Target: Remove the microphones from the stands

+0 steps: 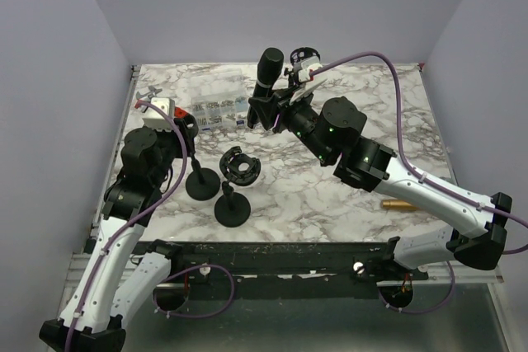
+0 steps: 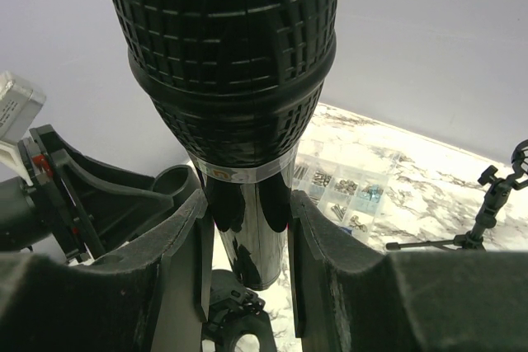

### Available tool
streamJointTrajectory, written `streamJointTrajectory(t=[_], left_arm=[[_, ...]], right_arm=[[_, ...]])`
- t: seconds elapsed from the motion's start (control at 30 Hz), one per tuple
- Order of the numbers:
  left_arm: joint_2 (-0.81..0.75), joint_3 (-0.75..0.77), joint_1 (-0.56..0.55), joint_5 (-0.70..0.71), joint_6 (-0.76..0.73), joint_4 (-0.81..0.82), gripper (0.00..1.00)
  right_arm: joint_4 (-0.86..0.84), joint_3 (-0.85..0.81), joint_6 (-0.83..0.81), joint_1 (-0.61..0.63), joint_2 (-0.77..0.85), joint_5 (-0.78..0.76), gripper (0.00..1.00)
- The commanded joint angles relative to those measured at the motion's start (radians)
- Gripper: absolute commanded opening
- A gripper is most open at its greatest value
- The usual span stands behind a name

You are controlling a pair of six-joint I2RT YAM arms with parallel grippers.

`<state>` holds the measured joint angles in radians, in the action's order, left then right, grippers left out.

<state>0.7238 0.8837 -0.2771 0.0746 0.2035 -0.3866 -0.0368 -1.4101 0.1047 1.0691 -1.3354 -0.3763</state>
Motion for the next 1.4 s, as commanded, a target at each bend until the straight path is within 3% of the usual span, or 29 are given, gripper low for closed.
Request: streamJointTrajectory(t=[0.0, 0.87, 1.0, 1.2, 1.37], left_arm=[[0.014, -0.08, -0.002, -0.019, 0.057, -0.257, 0.32], [0.049, -0.139, -0.002, -0.015, 0.123, -0.241, 0.34], [0.052, -0.123, -0.002, -0.006, 0.121, -0.242, 0.45], [0.015, -0.074, -0.002, -0.004, 0.116, -0.206, 0.82], [0.009, 0.051, -0.002, -0.009, 0.113, -0.205, 0.93]], right_arm=[[-0.045, 0.008, 0.005, -0.002, -0.009, 0.004, 0.01], [-0.054, 0.017, 0.006, -0.002, -0.019, 0.011, 0.01], [-0.053, 0.021, 0.007, -0.003, -0.018, 0.009, 0.01], [-0.057, 0.021, 0.009, -0.003, -0.028, 0.011, 0.01], [-0.056, 0.018, 0.009, -0.002, -0.039, 0.014, 0.01]])
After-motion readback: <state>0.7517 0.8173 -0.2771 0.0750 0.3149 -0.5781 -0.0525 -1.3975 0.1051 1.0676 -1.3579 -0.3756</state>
